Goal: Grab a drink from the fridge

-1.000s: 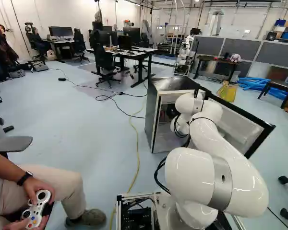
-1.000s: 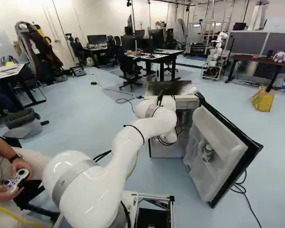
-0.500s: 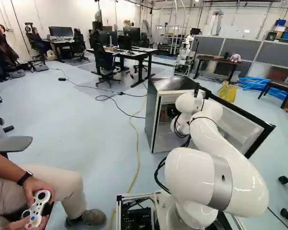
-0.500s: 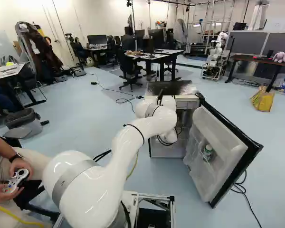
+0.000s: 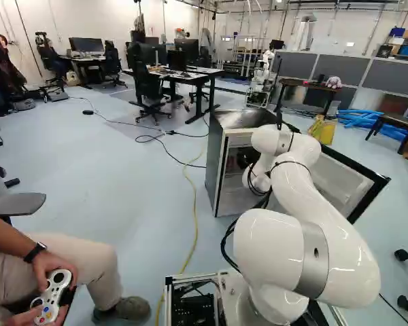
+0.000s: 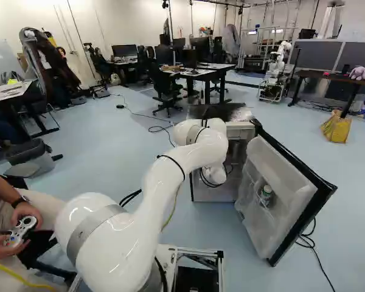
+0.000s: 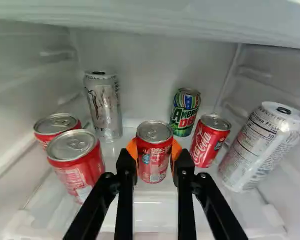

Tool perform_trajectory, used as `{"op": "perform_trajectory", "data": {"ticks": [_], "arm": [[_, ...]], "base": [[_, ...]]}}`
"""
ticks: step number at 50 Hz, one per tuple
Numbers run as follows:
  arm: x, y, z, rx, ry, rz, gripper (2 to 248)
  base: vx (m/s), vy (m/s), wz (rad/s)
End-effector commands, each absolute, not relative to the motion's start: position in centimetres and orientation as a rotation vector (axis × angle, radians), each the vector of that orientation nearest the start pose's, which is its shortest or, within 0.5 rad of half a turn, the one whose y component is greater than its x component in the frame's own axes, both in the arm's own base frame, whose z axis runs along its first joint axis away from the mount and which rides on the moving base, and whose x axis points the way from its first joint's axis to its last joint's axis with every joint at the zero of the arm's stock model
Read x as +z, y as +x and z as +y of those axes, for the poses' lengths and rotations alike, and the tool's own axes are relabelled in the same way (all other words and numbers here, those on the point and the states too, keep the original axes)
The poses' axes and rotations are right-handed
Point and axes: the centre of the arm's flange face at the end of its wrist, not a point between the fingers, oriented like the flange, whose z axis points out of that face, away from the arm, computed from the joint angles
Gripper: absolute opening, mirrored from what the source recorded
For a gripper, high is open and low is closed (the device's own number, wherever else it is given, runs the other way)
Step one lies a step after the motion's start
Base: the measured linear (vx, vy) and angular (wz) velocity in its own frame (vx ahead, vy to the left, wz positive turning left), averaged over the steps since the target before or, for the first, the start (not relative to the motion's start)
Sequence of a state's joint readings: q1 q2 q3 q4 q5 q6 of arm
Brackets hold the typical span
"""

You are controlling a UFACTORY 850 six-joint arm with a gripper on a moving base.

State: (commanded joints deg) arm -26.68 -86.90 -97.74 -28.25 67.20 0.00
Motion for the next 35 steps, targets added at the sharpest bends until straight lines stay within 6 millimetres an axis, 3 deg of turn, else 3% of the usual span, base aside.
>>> {"op": "perform_trajectory", "data": {"ticks": [35], "arm": [[-0.9, 59.4, -26.9, -1.866, -2.568, -0.049, 85]], "base": [[0.0, 0.0, 0.0]]}}
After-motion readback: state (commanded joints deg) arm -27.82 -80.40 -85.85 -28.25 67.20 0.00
